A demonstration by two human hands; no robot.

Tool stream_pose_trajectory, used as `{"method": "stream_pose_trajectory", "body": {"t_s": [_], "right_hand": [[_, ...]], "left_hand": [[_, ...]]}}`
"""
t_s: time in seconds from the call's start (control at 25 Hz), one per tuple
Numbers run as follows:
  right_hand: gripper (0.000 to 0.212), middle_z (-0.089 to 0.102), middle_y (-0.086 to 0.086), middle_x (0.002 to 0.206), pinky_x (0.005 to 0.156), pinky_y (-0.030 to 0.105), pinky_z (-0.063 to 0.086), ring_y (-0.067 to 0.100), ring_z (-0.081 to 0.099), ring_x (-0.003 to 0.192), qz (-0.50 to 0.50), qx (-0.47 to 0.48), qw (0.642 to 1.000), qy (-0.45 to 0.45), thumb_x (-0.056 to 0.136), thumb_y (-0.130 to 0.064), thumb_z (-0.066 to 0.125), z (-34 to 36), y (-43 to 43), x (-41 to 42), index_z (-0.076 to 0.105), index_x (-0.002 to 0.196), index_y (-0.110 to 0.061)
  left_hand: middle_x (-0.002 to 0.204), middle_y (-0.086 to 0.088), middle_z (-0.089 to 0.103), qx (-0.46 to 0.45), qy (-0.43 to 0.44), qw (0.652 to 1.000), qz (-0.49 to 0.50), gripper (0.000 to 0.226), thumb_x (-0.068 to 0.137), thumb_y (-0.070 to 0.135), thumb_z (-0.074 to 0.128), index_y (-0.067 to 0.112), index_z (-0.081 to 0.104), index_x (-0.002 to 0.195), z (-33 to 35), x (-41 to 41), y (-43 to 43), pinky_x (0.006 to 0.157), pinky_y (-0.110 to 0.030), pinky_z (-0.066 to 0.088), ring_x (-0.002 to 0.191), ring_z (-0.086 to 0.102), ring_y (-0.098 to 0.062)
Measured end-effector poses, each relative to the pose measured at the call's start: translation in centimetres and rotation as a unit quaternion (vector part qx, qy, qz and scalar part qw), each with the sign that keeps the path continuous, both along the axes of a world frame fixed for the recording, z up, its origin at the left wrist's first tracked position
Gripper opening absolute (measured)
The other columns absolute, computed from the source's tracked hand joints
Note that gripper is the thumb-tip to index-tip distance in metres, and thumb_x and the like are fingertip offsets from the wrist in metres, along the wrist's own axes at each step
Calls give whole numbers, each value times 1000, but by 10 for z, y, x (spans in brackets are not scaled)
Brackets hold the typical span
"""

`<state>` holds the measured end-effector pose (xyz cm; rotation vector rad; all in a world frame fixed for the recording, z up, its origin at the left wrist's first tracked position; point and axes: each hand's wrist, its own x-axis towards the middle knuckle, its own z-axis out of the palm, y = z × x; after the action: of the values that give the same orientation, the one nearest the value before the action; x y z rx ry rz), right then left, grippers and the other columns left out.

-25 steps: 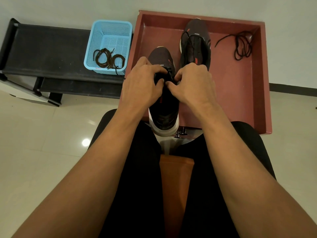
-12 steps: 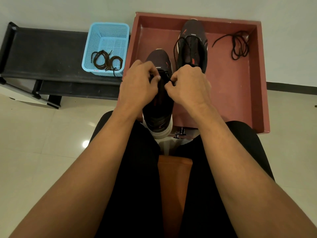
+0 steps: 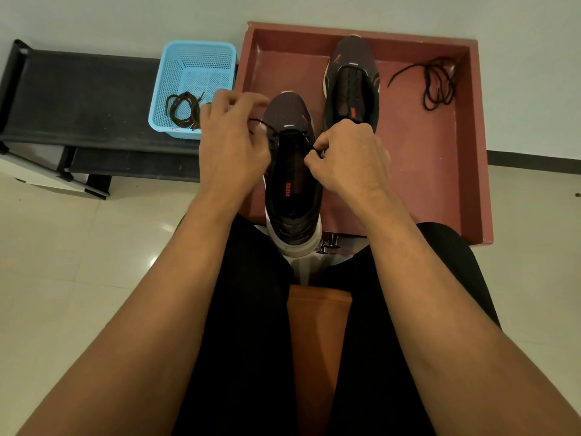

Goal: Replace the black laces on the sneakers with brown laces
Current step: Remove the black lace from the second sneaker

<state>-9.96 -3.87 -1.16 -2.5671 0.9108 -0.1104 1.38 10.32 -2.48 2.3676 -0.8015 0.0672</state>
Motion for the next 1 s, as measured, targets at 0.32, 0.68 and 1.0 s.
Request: {"method": "stream_pose_trajectory", "body": {"t_s": [0.32,0.68,1.0], "right_hand": [[16,68,-5,79,66,31,49,17,62,76,5,1,1000,-1,92,-38,68,-1,0,2,80,96,-27],[14,72,-9,85,67,31,44,15,63,80,-5,10,1000,4,93,-34,69,0,-3,0,81,97,-28],[18,75,-7,93,70,30,48,19,72,94,-9,12,1000,-2,90,-40,74,6,-2,-2,81,103,-30]], "left_hand": [[111,-3,61,113,-38,991,-62,22,90,37,76,27,77,109,-10,-15,-20,89,-41,49,113,50,-29],[96,-1,68,-129,78,975,164,9,101,20,54,12,57,103,-9,15,6,76,-18,48,84,63,-14],[110,-14,65,-280,257,903,202,11,107,7,40,15,35,110,-6,14,10,59,-35,62,71,76,-20]]}}
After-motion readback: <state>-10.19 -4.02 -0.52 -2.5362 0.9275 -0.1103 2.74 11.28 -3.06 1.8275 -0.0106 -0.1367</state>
